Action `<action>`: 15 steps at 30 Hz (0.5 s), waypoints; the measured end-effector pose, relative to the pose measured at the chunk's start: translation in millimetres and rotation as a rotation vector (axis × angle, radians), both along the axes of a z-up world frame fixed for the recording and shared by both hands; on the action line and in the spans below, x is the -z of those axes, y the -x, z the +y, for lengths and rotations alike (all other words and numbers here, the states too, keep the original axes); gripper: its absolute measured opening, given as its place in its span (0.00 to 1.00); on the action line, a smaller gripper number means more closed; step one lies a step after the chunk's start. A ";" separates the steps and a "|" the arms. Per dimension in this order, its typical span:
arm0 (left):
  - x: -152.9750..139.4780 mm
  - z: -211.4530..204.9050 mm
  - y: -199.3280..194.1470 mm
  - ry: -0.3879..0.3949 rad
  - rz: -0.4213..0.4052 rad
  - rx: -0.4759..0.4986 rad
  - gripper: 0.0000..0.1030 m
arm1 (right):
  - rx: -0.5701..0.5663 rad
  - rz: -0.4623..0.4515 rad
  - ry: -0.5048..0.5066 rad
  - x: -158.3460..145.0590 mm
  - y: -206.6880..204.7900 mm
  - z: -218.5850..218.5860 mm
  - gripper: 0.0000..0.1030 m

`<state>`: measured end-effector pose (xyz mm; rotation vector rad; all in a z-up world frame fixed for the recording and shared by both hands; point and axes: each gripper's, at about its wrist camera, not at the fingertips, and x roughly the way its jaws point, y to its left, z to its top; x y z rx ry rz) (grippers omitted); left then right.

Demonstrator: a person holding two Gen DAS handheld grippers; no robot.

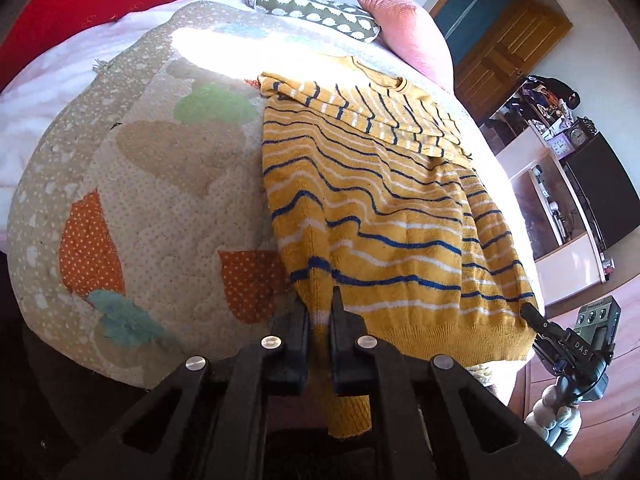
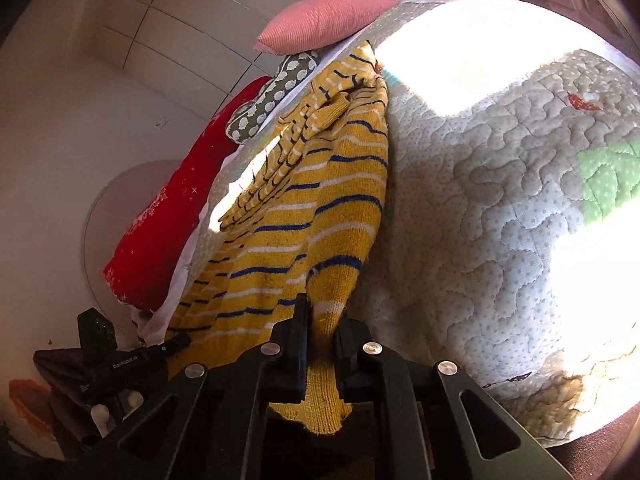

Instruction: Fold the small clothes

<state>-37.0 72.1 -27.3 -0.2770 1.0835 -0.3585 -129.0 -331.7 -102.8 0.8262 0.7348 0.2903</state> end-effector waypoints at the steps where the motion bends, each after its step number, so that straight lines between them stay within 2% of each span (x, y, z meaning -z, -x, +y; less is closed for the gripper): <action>1: -2.8 1.4 4.3 -0.002 -0.005 0.000 0.06 | -0.004 -0.008 -0.003 -3.5 7.8 -1.3 0.08; 7: 7.2 6.6 16.3 0.005 0.040 -0.005 0.06 | -0.011 0.029 -0.065 9.2 38.3 -4.3 0.07; 12: 12.8 8.9 5.9 0.012 0.059 -0.029 0.06 | -0.003 0.058 -0.121 22.9 28.1 -9.5 0.07; 15: 19.4 17.5 7.6 0.016 0.079 -0.055 0.08 | 0.028 0.082 -0.083 25.2 24.4 -12.1 0.09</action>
